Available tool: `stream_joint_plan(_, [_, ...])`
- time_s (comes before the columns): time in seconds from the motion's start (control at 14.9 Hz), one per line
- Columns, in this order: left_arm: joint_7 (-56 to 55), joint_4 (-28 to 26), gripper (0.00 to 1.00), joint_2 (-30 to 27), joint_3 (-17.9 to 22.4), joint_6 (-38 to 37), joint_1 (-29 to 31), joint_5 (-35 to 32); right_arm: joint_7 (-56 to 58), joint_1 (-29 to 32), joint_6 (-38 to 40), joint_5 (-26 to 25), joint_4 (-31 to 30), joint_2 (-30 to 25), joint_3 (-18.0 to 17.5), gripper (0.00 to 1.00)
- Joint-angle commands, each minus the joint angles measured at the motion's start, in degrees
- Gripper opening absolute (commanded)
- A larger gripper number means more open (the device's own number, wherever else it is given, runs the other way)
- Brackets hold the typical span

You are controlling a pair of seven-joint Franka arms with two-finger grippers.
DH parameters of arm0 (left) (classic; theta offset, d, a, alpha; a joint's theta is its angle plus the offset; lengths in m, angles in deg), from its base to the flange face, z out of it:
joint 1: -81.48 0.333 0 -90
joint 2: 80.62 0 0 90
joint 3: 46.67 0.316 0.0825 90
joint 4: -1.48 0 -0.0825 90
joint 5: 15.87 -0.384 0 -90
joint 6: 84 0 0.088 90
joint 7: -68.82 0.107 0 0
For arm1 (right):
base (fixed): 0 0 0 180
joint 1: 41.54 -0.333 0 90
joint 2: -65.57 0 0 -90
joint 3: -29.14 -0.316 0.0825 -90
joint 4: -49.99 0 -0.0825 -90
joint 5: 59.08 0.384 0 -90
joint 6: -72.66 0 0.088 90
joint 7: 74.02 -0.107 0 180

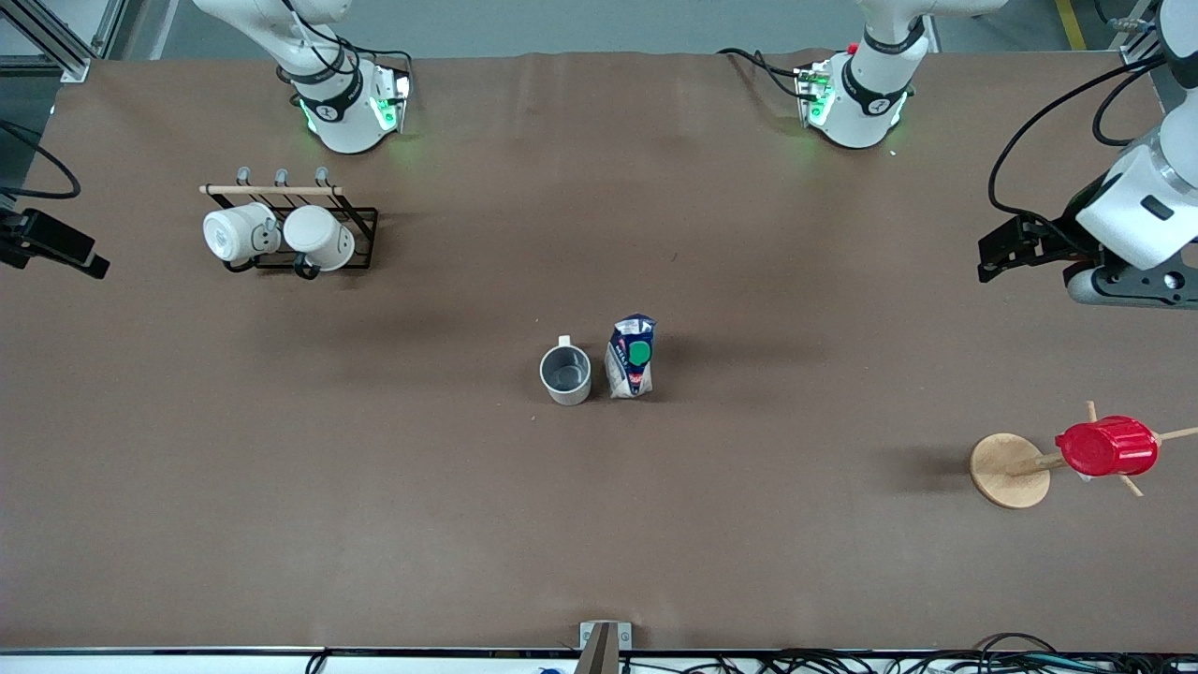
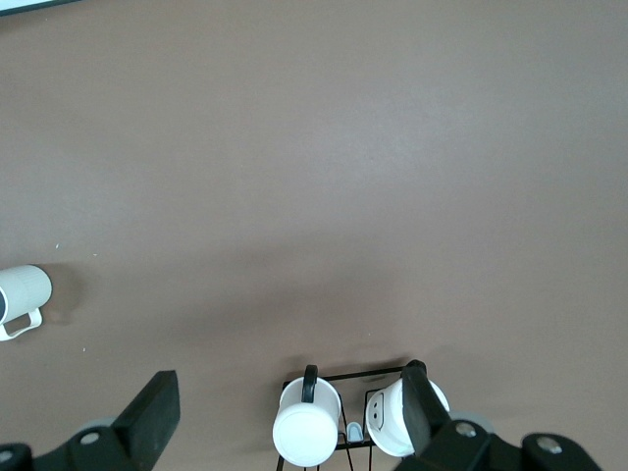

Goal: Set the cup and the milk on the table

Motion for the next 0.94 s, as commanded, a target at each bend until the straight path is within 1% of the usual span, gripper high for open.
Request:
stream_joint_plan(0.0, [-1.3,1.3,1.0,0.0,-0.7,0.4,0.8,1.1,-0.2,-0.2,-0.3,0.6,-1.8,-1.8,0.3,1.0])
stream_joint_plan(0.07, [-0.5,0.7,1.0,-0.9,-0.4,0.1,0.7,1.0,-0.2,-0.2,-0.3,0.6,-1.8,-1.8,0.3,1.0])
stream_joint_plan(0.27, [-0.4,-4.2,1.0,-5.5,-0.2,0.7,0.4,0.3,-0.1,-0.2,-0.3,0.6,-1.8,-1.8,0.3,1.0])
stream_joint_plan(0.6, [-0.3,-5.4,1.0,-6.9,-0.3,0.7,0.5,0.4,-0.1,-0.1,-0.2,0.6,-1.8,-1.8,0.3,1.0])
stream_joint_plan(0.87, [-0.5,-5.3,1.0,-6.8,-0.3,0.7,0.4,1.0,-0.1,-0.1,-0.2,0.6,-1.8,-1.8,0.3,1.0])
